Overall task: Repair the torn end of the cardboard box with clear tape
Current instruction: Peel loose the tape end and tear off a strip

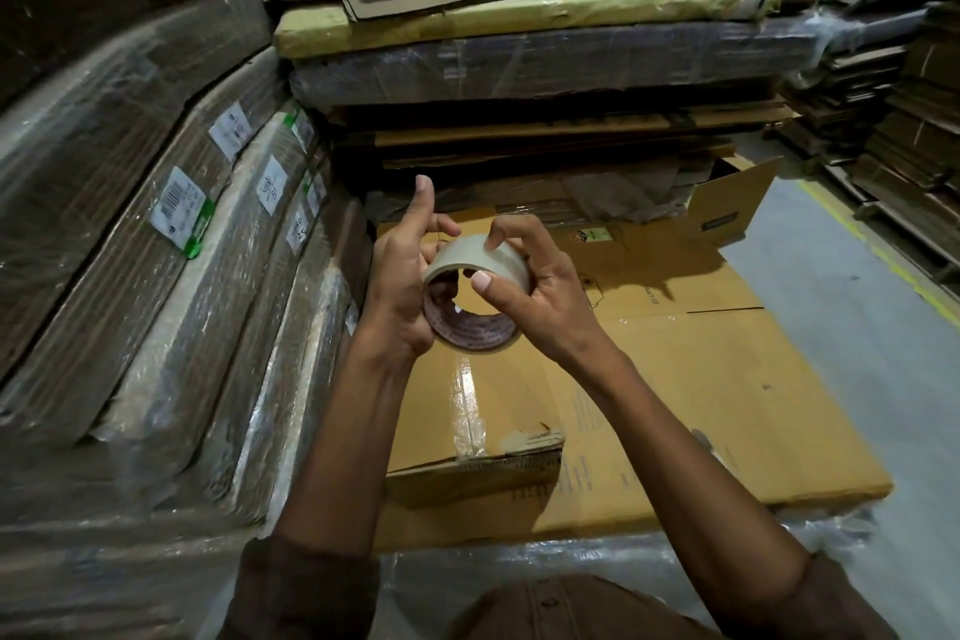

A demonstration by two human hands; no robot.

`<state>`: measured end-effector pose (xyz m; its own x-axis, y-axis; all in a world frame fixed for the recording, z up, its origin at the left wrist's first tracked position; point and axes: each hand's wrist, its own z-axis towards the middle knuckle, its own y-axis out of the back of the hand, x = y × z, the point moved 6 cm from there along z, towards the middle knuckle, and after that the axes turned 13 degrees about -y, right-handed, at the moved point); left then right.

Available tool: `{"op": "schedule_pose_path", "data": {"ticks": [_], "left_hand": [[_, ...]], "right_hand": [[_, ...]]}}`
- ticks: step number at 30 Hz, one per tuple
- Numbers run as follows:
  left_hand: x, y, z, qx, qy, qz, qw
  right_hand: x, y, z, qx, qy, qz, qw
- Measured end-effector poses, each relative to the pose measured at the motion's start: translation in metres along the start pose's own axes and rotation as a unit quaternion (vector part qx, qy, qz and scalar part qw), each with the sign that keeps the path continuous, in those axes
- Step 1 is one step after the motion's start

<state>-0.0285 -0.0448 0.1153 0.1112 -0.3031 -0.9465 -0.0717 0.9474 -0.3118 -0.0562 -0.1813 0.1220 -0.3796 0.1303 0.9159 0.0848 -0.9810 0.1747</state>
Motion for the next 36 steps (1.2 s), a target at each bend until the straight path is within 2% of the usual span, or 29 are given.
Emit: {"op": "schedule_pose_path", "data": {"ticks": [7, 15, 20, 25, 28, 30, 33, 36], "left_hand": [[-0.002, 0.002, 0.000, -0.018, 0.006, -0.034, 0.999], [0.002, 0.004, -0.003, -0.089, 0.049, -0.159, 0.982], [0.005, 0.009, -0.006, -0.166, 0.070, -0.220, 0.959], [-0.004, -0.004, -0.013, -0.201, 0.023, -0.297, 0.933], [0.000, -0.011, -0.015, -0.180, 0.007, -0.315, 0.932], [0.004, -0.013, -0.015, -0.161, -0.018, -0.301, 0.940], [0.003, -0.007, -0.014, -0.141, -0.074, -0.207, 0.965], [-0.012, -0.002, -0.012, -0.073, -0.128, -0.105, 0.984]], "right_hand": [[-0.004, 0.001, -0.003, 0.003, -0.019, 0.024, 1.000], [-0.001, 0.003, -0.006, -0.009, -0.026, 0.064, 0.998], [-0.008, -0.002, -0.006, -0.005, -0.020, 0.084, 0.996], [-0.009, -0.010, -0.011, -0.038, -0.008, 0.083, 0.996], [-0.001, -0.008, -0.011, -0.079, 0.005, 0.091, 0.993], [0.001, -0.003, -0.010, -0.104, 0.001, 0.105, 0.989], [0.002, 0.007, -0.010, -0.118, -0.003, 0.102, 0.988], [0.004, 0.013, -0.012, -0.111, -0.007, 0.092, 0.990]]}}
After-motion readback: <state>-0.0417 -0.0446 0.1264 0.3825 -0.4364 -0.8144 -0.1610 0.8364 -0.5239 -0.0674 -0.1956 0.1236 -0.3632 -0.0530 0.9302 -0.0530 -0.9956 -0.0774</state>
